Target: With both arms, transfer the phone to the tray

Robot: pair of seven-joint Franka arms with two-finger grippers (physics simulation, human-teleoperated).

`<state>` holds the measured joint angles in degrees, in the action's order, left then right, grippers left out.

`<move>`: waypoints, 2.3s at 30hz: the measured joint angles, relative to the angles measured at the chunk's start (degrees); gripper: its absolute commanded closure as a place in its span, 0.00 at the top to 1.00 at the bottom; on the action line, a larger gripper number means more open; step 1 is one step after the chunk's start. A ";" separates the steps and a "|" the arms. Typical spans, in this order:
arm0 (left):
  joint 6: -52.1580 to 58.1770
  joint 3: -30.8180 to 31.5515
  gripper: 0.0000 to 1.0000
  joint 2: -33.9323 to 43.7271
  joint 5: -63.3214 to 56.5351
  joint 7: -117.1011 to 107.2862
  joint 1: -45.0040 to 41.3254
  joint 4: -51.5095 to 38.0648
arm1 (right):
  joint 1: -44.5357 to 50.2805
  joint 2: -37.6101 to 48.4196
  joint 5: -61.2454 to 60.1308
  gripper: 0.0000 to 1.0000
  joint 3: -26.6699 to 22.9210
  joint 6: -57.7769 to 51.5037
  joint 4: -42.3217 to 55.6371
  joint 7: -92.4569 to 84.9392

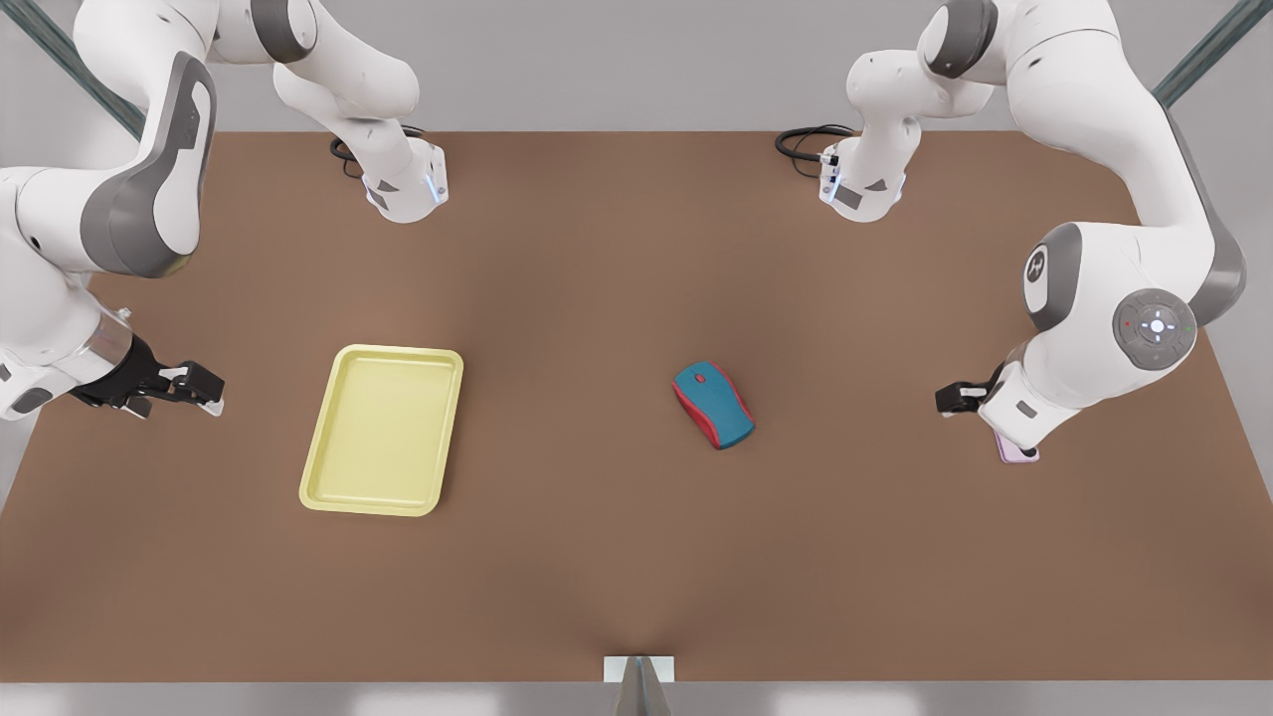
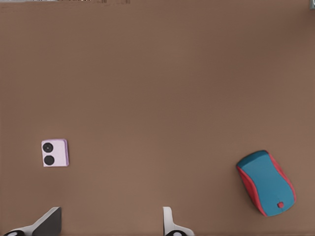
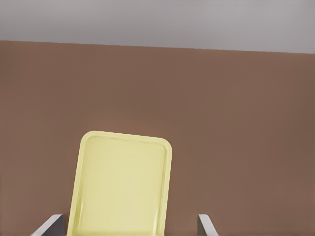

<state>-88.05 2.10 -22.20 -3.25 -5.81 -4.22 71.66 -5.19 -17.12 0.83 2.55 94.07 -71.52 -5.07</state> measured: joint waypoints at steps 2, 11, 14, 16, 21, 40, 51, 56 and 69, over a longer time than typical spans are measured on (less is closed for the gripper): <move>-0.18 -0.10 1.00 -0.01 -0.14 0.74 -0.02 0.04 | 0.03 0.00 0.00 1.00 0.00 0.00 -0.03 0.00; -14.71 -4.13 1.00 -3.08 0.62 8.81 11.15 18.61 | 0.05 0.00 0.00 1.00 0.00 0.00 -0.04 0.00; -24.41 -5.08 1.00 -3.85 0.83 13.37 14.43 26.08 | 0.07 0.00 0.00 1.00 0.00 0.00 -0.05 0.00; -31.72 -5.20 1.00 -5.09 0.91 16.58 16.25 29.78 | 0.07 0.00 0.00 1.00 0.00 0.00 -0.02 0.00; -47.33 -5.19 1.00 -8.83 1.10 24.45 19.86 34.06 | 0.04 0.00 0.00 1.00 0.00 0.00 -0.04 0.00; -59.08 -6.02 1.00 -13.01 9.48 39.28 20.48 35.24 | 0.08 0.00 0.00 1.00 0.00 0.00 -0.05 0.00; -58.82 -6.09 1.00 -14.50 9.94 35.29 20.39 35.15 | 0.06 0.00 0.00 1.00 0.00 0.00 -0.05 0.00; -58.43 -6.14 1.00 -15.20 9.93 33.88 20.31 35.29 | 0.09 0.00 0.00 1.00 0.00 0.00 0.00 0.00; -56.75 -7.18 0.84 -14.98 9.92 31.77 20.31 36.62 | 0.09 0.00 0.00 1.00 0.00 0.01 -0.04 0.00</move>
<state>-144.81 -5.08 -37.18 6.67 25.95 16.09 108.28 -5.10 -17.12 0.83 2.55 94.07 -71.56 -5.07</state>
